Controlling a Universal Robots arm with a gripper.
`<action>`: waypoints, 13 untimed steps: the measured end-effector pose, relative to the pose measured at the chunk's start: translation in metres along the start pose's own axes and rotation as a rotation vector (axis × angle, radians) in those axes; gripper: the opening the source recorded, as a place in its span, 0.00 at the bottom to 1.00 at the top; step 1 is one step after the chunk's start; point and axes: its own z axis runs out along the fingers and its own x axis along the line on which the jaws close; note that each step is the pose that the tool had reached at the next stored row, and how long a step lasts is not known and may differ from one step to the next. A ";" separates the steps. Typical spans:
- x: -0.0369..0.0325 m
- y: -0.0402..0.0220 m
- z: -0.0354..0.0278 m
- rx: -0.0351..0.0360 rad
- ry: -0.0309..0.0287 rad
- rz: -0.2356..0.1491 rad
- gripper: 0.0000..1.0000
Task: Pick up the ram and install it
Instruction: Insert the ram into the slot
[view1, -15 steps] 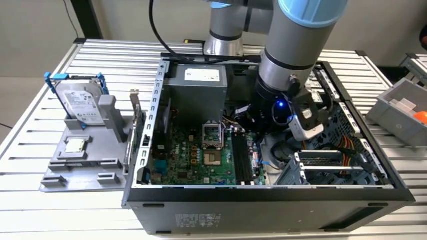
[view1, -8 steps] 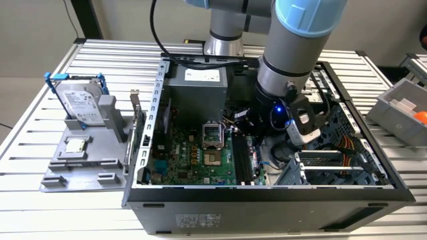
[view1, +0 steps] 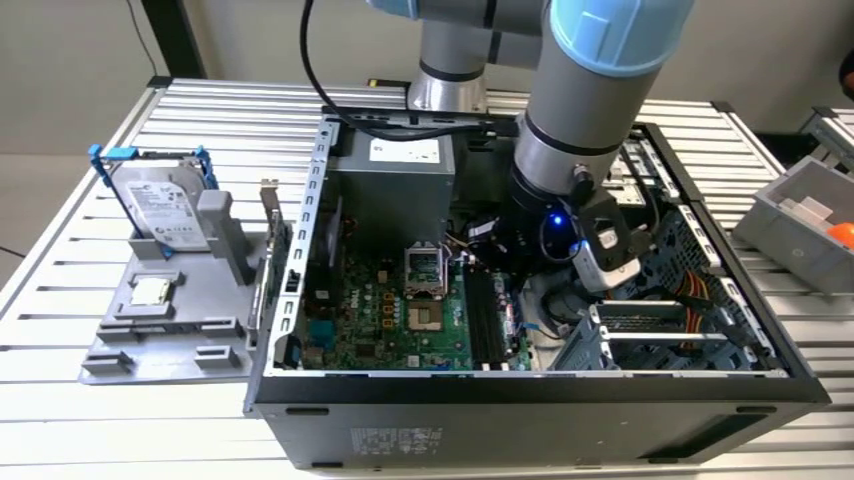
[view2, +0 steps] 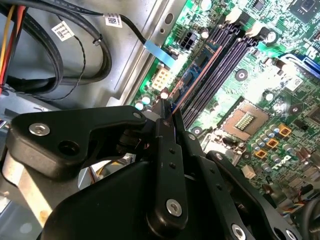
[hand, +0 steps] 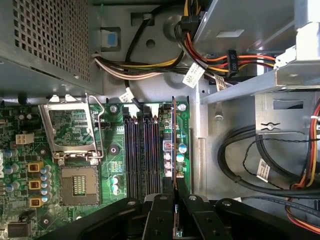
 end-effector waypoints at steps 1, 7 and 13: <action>0.0000 -0.0006 0.0002 0.0001 0.0001 -0.002 0.00; -0.0001 -0.0043 0.0023 -0.0002 0.0003 -0.012 0.00; 0.0004 -0.0055 0.0061 -0.0002 0.0006 -0.019 0.00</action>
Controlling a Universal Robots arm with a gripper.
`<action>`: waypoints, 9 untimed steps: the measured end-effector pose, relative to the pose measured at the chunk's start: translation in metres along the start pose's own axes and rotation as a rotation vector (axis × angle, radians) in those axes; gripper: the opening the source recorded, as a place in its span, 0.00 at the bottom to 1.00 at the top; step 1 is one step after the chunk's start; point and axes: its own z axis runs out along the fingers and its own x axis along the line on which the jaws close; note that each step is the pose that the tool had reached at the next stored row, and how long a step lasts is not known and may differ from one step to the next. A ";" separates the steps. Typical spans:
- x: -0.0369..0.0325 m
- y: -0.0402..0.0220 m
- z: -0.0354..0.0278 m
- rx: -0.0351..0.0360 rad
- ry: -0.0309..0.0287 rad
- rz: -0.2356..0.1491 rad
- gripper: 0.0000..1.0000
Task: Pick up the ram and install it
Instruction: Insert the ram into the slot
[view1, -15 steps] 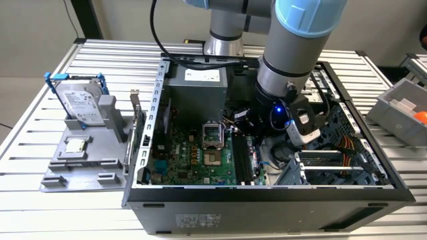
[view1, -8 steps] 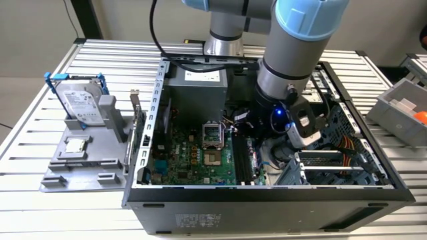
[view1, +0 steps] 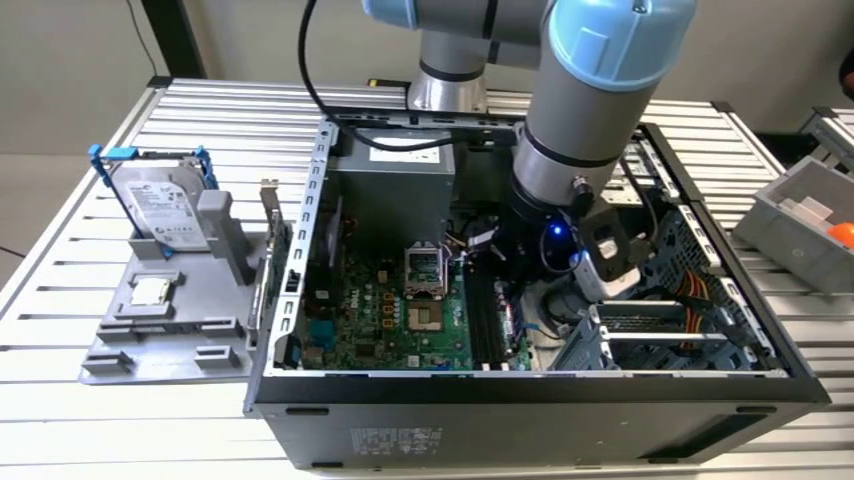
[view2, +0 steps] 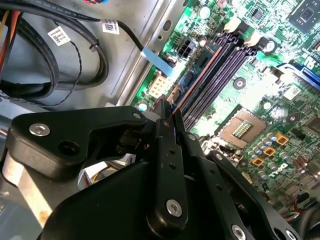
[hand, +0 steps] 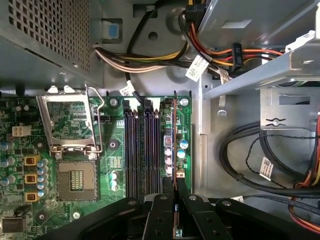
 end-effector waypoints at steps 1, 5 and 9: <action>0.0002 -0.0004 0.0004 0.0002 0.0001 -0.001 0.00; 0.0012 -0.0037 0.0018 0.0000 0.0001 -0.004 0.00; 0.0041 -0.0055 0.0033 -0.0001 0.0002 -0.006 0.00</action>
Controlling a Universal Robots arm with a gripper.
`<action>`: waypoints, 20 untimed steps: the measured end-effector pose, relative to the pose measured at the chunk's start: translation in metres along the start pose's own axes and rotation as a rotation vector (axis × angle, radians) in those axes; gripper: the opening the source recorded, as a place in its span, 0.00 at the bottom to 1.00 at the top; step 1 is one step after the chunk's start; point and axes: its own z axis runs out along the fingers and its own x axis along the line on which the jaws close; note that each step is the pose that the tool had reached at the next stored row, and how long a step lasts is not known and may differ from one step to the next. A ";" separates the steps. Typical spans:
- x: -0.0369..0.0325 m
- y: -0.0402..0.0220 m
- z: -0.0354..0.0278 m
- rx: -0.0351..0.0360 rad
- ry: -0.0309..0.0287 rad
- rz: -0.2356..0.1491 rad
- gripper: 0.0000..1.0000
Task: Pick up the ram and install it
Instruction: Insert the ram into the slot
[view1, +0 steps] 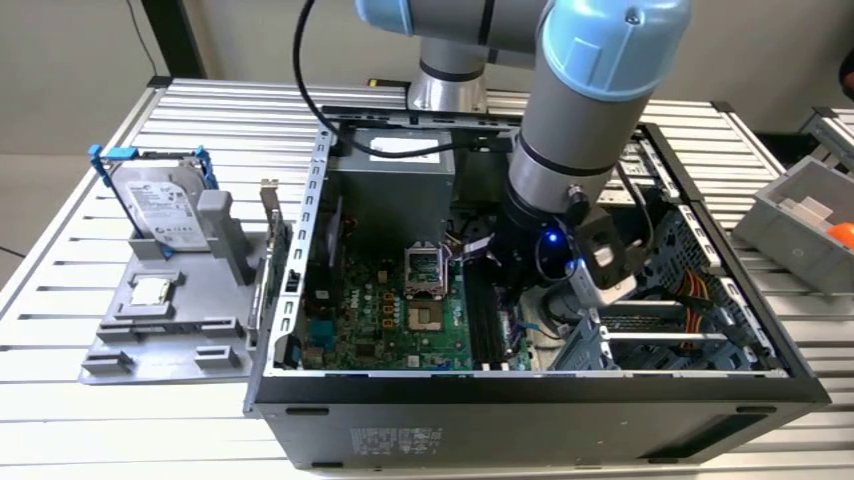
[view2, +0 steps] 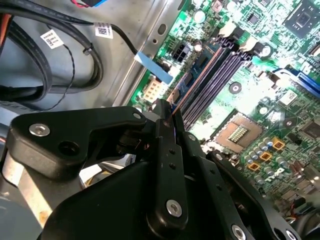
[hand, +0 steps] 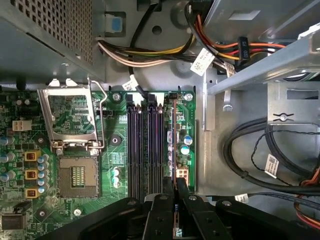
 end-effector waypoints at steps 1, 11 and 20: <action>0.0005 -0.0004 0.0003 -0.0001 0.0000 0.000 0.00; 0.0045 -0.0028 0.0044 0.0001 0.0001 -0.003 0.00; 0.0066 -0.0030 0.0085 0.0006 0.0002 -0.004 0.00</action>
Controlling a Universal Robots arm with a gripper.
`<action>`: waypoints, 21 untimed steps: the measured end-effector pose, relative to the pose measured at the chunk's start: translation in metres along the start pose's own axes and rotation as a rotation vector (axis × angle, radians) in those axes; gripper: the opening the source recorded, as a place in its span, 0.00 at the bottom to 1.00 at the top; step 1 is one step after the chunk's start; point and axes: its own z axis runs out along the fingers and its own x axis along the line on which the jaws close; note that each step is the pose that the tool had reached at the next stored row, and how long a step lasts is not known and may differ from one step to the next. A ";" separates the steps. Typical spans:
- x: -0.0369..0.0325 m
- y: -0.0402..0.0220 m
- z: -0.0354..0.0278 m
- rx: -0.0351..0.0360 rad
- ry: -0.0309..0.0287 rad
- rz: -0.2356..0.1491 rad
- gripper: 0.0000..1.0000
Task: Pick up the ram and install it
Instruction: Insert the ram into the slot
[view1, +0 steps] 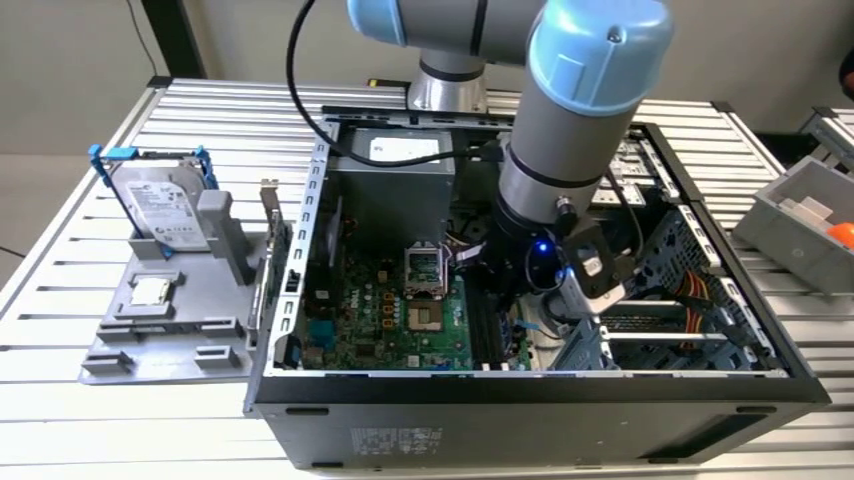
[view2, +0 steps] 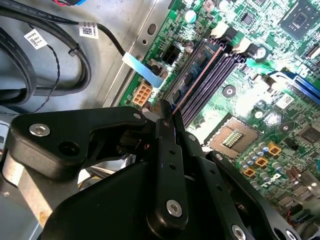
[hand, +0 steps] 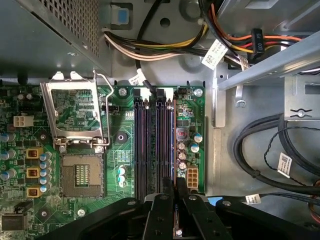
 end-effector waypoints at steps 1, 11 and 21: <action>0.0002 0.0000 0.0003 -0.0001 0.0000 0.000 0.00; 0.0009 -0.0001 0.0018 -0.0001 0.0000 -0.002 0.00; 0.0019 -0.0007 0.0023 0.0000 0.0004 -0.005 0.00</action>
